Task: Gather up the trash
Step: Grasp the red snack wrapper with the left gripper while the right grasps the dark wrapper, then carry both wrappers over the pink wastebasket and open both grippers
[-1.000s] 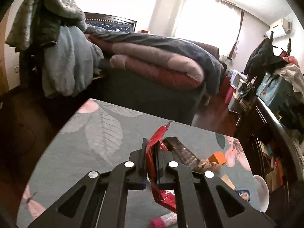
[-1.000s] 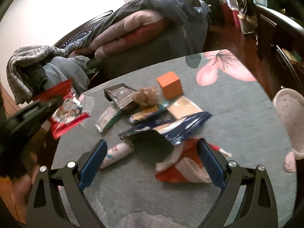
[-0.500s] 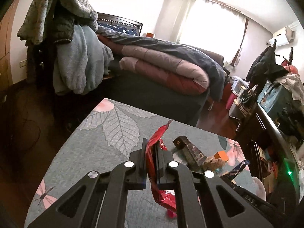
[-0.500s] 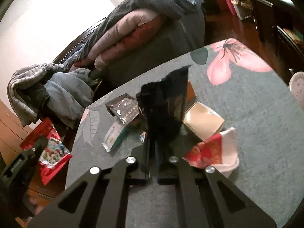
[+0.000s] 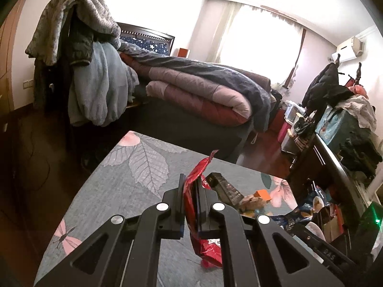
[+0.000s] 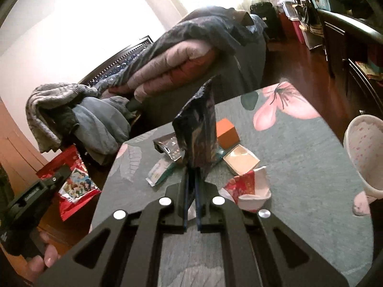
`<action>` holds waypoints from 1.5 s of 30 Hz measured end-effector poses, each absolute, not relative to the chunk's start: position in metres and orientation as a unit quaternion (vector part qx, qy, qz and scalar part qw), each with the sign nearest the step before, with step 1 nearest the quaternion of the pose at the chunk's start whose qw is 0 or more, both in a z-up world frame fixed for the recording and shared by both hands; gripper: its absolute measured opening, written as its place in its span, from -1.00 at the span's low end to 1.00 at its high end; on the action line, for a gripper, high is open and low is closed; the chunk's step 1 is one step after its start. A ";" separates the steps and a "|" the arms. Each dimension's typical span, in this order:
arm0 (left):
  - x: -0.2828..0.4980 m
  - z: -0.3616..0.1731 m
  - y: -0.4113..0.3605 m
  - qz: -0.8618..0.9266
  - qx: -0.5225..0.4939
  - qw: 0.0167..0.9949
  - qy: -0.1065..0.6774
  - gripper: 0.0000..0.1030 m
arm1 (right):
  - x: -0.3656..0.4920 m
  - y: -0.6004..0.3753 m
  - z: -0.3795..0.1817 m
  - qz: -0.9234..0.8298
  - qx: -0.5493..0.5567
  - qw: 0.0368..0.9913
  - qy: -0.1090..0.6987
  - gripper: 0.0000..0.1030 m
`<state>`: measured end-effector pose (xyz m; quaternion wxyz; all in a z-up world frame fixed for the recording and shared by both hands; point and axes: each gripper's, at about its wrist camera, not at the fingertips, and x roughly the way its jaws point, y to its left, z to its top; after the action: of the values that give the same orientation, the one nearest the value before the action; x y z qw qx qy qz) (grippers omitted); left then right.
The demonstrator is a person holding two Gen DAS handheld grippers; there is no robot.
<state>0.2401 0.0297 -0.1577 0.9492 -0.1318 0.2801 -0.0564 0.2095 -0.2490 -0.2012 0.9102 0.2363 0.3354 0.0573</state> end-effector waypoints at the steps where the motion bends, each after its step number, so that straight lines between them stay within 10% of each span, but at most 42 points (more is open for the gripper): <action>1: 0.237 -0.155 0.028 -0.059 -0.131 0.950 0.278 -0.86 | 0.205 -0.251 -0.198 0.058 0.236 0.911 0.333 -0.88; 45: 0.216 -0.179 -0.369 -0.379 0.043 0.871 0.309 -0.86 | 0.061 -0.521 -0.229 -0.171 0.276 0.904 0.277 -0.86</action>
<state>0.2162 -0.3692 -0.1789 0.8714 0.0427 0.3091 -0.3786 0.0608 -0.5209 -0.2289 0.9042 0.2765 0.2773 -0.1705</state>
